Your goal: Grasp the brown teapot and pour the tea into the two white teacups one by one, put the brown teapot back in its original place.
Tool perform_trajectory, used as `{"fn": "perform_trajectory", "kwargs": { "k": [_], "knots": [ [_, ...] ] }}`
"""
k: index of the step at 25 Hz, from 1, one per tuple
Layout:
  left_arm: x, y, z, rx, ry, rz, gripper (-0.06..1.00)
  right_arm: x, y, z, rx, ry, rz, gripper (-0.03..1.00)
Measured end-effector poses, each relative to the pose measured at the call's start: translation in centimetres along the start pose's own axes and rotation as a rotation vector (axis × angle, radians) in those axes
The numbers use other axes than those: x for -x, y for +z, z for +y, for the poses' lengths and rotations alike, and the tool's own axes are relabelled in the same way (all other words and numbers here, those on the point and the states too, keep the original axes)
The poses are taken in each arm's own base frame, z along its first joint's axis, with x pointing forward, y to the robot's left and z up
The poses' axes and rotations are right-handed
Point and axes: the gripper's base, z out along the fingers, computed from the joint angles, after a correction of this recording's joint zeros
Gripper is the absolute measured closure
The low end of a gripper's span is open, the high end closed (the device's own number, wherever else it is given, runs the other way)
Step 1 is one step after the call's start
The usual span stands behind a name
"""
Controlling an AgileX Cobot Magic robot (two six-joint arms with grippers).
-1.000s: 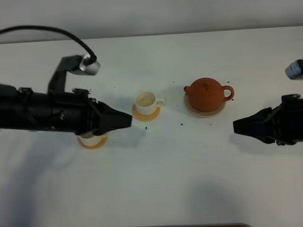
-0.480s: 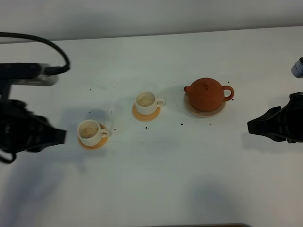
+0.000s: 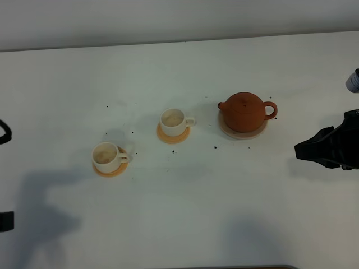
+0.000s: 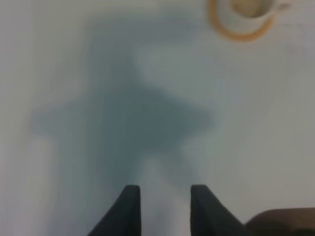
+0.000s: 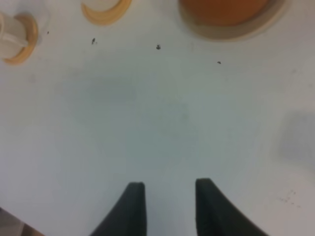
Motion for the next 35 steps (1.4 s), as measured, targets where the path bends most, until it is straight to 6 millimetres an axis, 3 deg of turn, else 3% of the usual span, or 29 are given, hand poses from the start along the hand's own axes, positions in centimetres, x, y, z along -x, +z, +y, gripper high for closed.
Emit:
{"fn": "perform_trajectory", "kwargs": {
  "k": [4, 11, 22, 35],
  "knots": [
    [-1.9, -0.6, 0.6, 0.006, -0.022, -0.065, 0.69, 0.0, 0.0, 0.0, 0.0, 0.0, 0.0, 0.73],
    [-3.6, -2.6, 1.0, -0.028, -0.045, -0.223, 0.69, 0.0, 0.0, 0.0, 0.001, 0.0, 0.001, 0.73],
    [-7.3, -3.9, 0.7, -0.147, 0.069, -0.301, 0.69, 0.0, 0.0, 0.0, 0.004, 0.0, 0.004, 0.73],
    [-8.3, -4.5, 0.3, -0.207, 0.122, -0.361, 0.69, -0.1, 0.0, 0.1, 0.013, 0.005, 0.007, 0.73]
  ]
}}
